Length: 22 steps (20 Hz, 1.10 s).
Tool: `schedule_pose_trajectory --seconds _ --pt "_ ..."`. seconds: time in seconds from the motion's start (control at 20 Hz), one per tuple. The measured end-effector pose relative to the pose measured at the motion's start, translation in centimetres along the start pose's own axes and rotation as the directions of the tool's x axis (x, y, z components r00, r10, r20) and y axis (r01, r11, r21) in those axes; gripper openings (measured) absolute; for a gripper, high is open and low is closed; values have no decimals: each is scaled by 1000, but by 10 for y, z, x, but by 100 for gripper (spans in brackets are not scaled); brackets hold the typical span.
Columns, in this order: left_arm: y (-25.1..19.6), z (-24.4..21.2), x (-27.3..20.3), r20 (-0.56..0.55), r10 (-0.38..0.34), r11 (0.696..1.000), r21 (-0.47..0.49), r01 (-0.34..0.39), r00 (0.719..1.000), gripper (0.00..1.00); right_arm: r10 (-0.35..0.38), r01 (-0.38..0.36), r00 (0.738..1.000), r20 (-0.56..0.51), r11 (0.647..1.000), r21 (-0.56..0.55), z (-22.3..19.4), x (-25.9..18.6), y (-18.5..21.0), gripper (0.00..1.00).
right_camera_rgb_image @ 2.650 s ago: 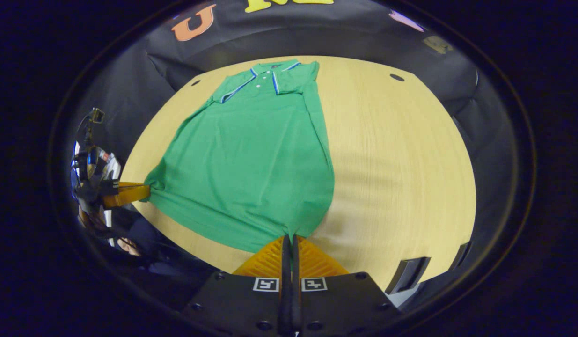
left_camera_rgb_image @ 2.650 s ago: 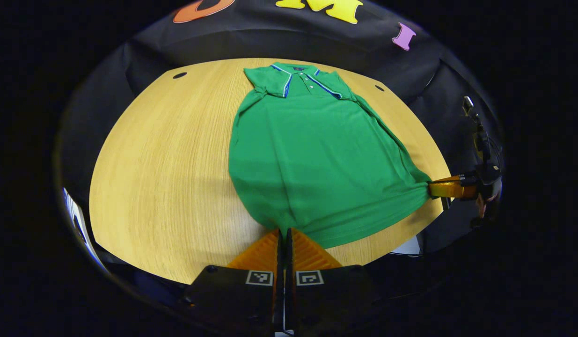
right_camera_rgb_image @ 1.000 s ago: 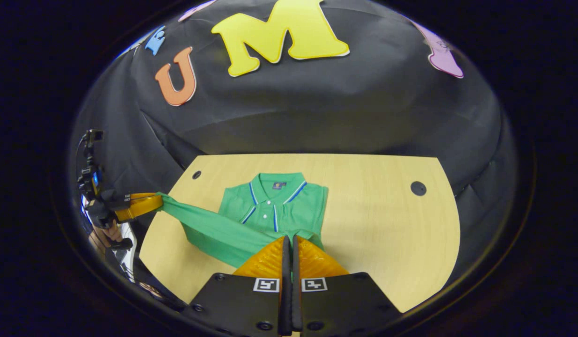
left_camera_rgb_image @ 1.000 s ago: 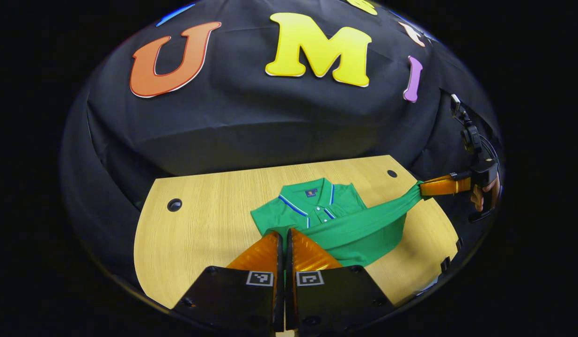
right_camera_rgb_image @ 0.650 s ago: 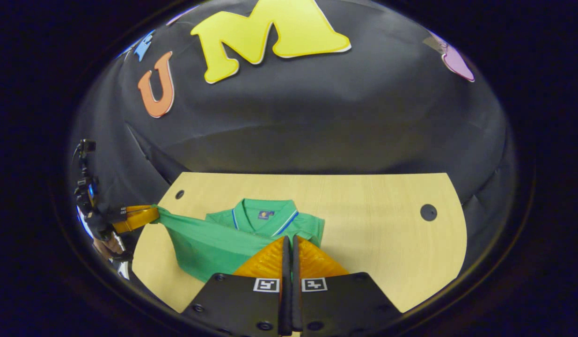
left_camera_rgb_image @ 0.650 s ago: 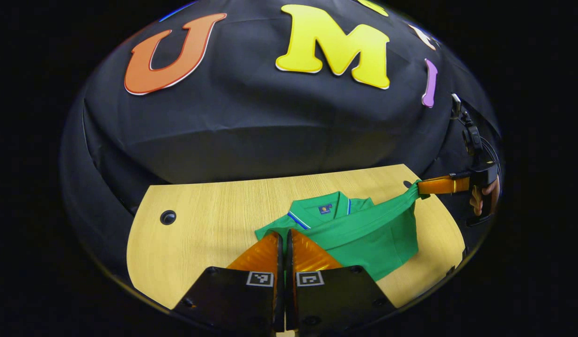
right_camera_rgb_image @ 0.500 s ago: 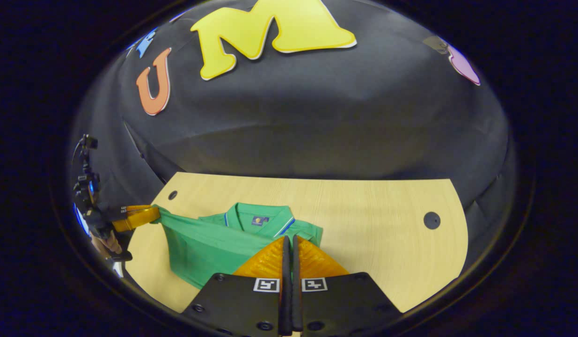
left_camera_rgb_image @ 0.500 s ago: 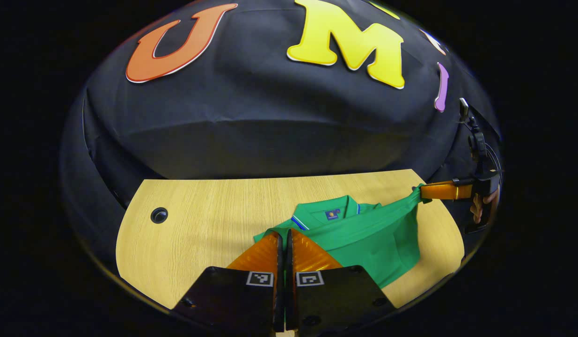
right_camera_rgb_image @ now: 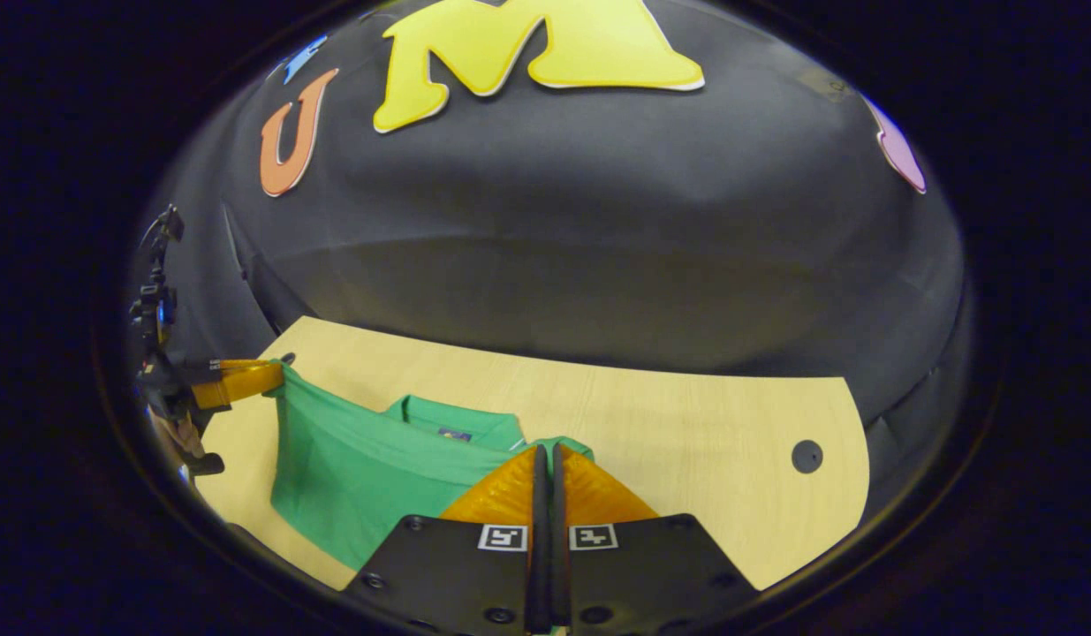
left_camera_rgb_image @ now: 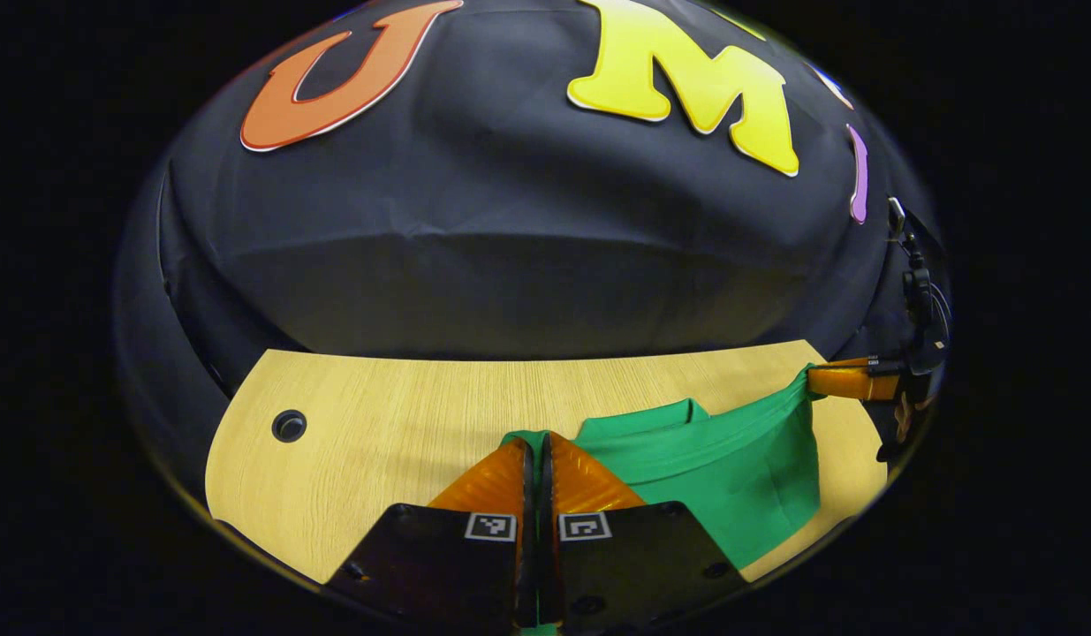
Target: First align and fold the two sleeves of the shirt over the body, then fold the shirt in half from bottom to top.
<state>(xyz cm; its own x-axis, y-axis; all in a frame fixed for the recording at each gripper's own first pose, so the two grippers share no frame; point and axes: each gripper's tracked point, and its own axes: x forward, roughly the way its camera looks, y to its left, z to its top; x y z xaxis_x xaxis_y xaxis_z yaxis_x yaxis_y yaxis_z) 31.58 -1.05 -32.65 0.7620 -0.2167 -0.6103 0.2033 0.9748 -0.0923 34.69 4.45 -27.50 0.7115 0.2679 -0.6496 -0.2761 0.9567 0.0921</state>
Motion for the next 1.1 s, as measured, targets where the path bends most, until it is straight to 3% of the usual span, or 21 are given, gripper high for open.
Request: schedule_pose_trajectory --seconds 0.1,0.45,0.5,0.55,0.7,0.8,1.1 --pt "1 -1 11 5 9 1000 12 -9 1000 0 -7 7 1000 -7 1000 0 -4 11 -2 2" --pt "5 -15 44 2 57 998 36 -57 998 6 -49 49 999 23 999 -3 -5 39 -2 3" --pt "4 -16 45 1 61 998 18 -61 998 12 -58 58 998 22 998 10 -6 42 -3 4" --pt "1 -19 44 -7 67 998 -1 -67 998 18 -64 63 997 32 998 20 -4 42 -4 14" --pt "-1 -10 28 20 93 995 -27 -93 995 100 -106 105 989 105 994 18 7 29 -9 66" --pt "0 5 15 55 104 994 -46 -101 993 100 -138 137 980 145 990 13 14 11 -10 100" --pt "1 59 -82 177 172 983 -91 -158 969 100 -191 186 939 286 981 48 42 -86 3 96"
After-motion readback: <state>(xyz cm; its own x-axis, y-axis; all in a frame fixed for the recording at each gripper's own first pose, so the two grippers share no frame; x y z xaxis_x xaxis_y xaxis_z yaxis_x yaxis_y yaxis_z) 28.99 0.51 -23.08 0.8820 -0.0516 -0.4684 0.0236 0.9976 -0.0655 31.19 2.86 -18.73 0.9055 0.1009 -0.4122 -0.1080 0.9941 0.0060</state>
